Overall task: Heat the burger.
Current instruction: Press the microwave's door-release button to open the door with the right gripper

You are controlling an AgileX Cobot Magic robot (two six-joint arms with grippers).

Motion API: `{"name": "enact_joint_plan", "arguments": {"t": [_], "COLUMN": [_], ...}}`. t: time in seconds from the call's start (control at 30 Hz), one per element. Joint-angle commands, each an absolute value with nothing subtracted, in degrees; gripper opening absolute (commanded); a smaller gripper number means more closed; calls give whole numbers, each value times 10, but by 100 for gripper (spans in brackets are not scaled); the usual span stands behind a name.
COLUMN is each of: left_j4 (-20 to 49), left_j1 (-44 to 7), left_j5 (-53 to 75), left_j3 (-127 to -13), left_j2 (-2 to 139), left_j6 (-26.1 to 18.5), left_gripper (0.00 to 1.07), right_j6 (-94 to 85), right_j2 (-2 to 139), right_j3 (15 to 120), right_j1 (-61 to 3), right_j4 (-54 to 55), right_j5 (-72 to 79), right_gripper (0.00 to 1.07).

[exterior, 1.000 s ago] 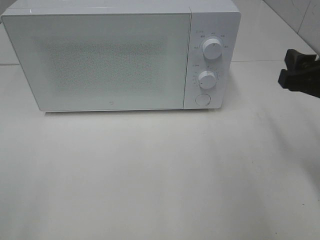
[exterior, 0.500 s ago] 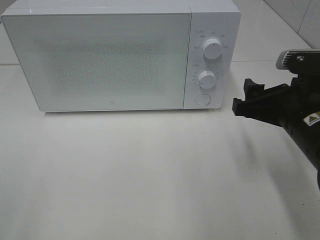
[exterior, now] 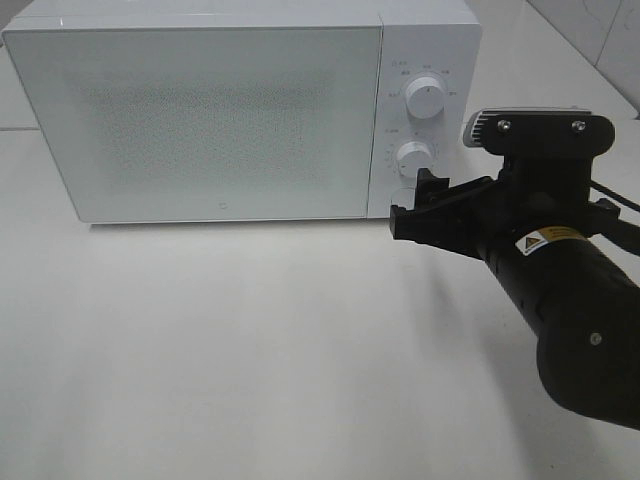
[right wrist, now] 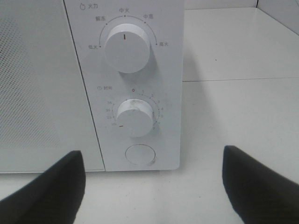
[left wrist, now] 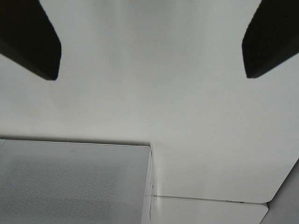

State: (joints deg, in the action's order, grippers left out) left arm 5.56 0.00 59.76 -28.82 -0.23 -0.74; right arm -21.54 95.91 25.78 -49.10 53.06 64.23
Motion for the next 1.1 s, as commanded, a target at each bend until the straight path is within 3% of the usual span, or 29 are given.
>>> {"name": "enact_joint_plan", "arguments": {"t": [0.03,0.3,0.57,0.67,0.83,0.93,1.1], "left_j4": [56,56,56,56,56,56,56], "left_j1": [2,2,2,2,2,2,2], "left_j5": [592,592,592,592,592,592,592], "left_j3": [-286,-286,-286,-286,-286,-286,-286], "left_j2": [-13,-13,-13,-13,-13,-13,-13], "left_j6": [-6,-6,-6,-6,-6,-6,-6], "left_gripper": [98,98,98,98,98,98,98], "right_j6": [-223,-147,143,166,351,380,545], "right_j2": [963,964,964,964,964,964,964], "right_j3": [269,277,277,277,277,277,277], "right_j1": [-499,-501,-501,-501,-501,-501,-501], "right_j4": [541,546,546,546,546,546,544], "right_j5": [639,631,617,617,615,614,593], "right_gripper": [76,76,72,70,55,51,28]}}
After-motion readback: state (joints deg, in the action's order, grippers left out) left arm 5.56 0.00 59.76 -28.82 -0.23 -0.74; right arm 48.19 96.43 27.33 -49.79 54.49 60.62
